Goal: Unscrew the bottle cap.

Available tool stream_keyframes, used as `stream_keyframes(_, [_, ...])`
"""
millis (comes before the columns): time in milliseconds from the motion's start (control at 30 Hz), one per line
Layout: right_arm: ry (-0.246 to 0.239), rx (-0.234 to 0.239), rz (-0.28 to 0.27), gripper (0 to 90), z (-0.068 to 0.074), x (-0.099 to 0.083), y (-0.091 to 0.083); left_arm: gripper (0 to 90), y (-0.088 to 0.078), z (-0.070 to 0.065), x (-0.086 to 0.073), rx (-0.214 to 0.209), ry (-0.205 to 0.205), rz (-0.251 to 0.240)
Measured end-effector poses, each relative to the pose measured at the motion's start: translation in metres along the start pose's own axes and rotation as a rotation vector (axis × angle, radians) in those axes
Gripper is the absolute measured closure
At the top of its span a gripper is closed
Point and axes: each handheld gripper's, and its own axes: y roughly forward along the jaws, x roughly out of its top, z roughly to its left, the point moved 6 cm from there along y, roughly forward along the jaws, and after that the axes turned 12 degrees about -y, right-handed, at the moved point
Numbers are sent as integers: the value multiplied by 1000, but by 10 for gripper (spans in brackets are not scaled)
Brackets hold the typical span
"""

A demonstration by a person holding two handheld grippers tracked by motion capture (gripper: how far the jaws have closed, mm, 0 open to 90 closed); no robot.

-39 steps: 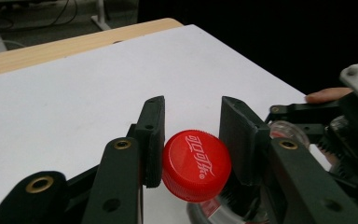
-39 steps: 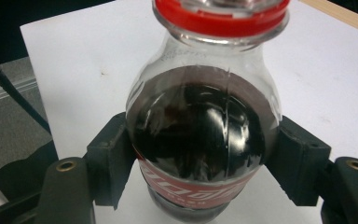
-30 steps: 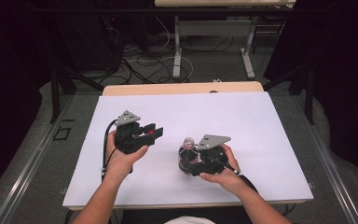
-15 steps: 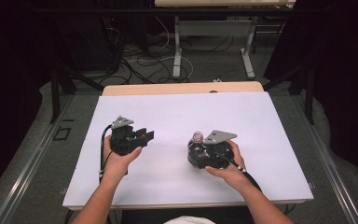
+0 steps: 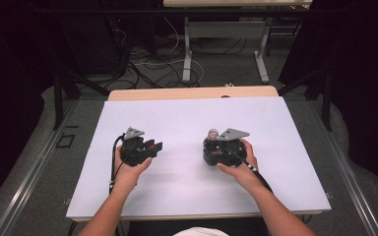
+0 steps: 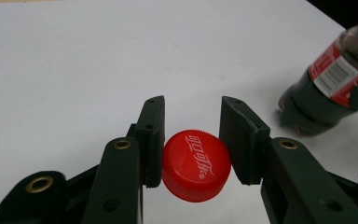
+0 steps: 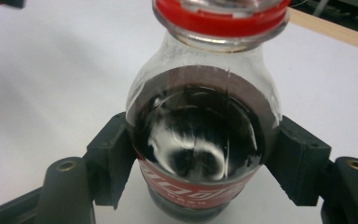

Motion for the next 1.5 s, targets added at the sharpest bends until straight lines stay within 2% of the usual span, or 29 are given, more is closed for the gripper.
stream_keyframes(33, [12,-13,-1,298,-4,1,4,618,0,1,-1,-3,2,15])
stream_keyframes(67, [17,-15,8,298,-8,2,7,618,2,2,-1,5,5,6])
stream_keyframes(100, [26,-22,6,298,-11,3,10,618,2,2,-2,-1,-6,20])
stream_keyframes(133, [33,-25,7,298,-14,4,13,618,4,2,-2,0,-12,4])
stream_keyframes(200, [43,-36,3,298,-20,7,19,618,5,3,-3,4,-19,2])
stream_keyframes(233, [50,-39,8,298,-23,8,21,619,5,5,-3,4,-6,6])
stream_keyframes(300, [59,-53,11,298,-28,11,27,619,6,6,-3,6,-6,9])
stream_keyframes(333, [63,-57,6,298,-30,13,29,619,5,7,-4,6,-4,27])
stream_keyframes(433, [73,-62,5,298,-33,19,36,619,6,8,-4,8,-6,17])
stream_keyframes(467, [64,-65,-4,298,-34,22,38,619,7,7,-4,8,-22,10])
stream_keyframes(600, [71,-71,-19,298,-36,31,47,618,8,8,-5,10,-20,20])
stream_keyframes(733, [71,-67,-27,297,-33,38,57,619,8,8,-5,7,-28,16])
stream_keyframes(767, [64,-59,-7,297,-32,38,58,618,8,9,-5,7,-31,16])
stream_keyframes(800, [65,-64,-25,297,-30,40,62,619,8,10,-5,3,-25,16])
stream_keyframes(1033, [61,-51,-31,296,-20,44,77,619,8,11,-5,4,-42,13])
stream_keyframes(1100, [49,-42,-6,296,-17,43,79,619,8,12,-5,4,-42,13])
stream_keyframes(1133, [45,-51,-22,296,-16,44,81,618,8,12,-5,5,-42,12])
stream_keyframes(1333, [64,-51,-17,289,-14,41,83,618,8,13,-5,6,-39,20])
stream_keyframes(1400, [76,-63,-44,286,-13,41,84,619,9,13,-6,7,-38,22])
stream_keyframes(1500, [68,-69,-52,284,-14,40,85,619,9,12,-6,6,-36,21])
